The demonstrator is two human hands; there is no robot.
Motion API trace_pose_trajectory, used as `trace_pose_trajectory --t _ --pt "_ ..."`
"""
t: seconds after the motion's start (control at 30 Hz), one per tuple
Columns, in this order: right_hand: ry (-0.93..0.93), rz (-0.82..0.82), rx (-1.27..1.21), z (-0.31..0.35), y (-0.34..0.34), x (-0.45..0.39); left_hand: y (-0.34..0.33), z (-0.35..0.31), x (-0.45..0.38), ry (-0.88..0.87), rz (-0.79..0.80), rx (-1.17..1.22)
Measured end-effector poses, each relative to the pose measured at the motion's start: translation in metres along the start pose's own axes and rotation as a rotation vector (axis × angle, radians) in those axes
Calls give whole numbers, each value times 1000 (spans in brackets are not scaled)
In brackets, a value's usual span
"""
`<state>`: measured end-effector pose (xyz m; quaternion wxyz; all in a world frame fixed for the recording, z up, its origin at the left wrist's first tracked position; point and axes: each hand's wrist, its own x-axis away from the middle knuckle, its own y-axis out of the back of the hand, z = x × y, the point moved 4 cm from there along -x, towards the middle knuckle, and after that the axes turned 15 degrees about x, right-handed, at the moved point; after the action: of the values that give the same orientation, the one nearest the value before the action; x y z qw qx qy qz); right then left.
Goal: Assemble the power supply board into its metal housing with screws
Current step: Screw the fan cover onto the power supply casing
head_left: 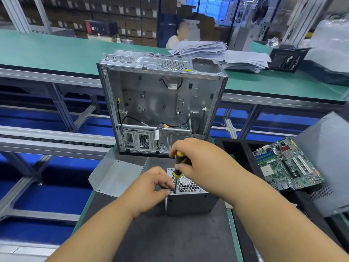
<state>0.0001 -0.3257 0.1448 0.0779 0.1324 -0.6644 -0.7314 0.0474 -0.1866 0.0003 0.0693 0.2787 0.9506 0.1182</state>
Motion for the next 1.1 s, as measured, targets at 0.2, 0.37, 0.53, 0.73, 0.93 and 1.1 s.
trace_pose_trajectory --t 0.2,0.37,0.53,0.73,0.93,1.1 --pt "-186 38 215 -3 0 -8 0 2 2 13 2 30" --pt "-350 -22 276 -10 -4 -10 1 -13 0 -7 35 -14" --pt "-350 -46 300 -7 -4 -12 -2 -49 -8 -122 -70 199" --pt "-312 -57 247 -6 -6 -7 -7 -62 -17 -185 -143 239" --pt "3 -9 -26 -4 3 3 -4 -60 -18 -193 -69 265" --pt "-39 -1 122 -5 6 -4 -3 -59 -16 -201 -94 257"
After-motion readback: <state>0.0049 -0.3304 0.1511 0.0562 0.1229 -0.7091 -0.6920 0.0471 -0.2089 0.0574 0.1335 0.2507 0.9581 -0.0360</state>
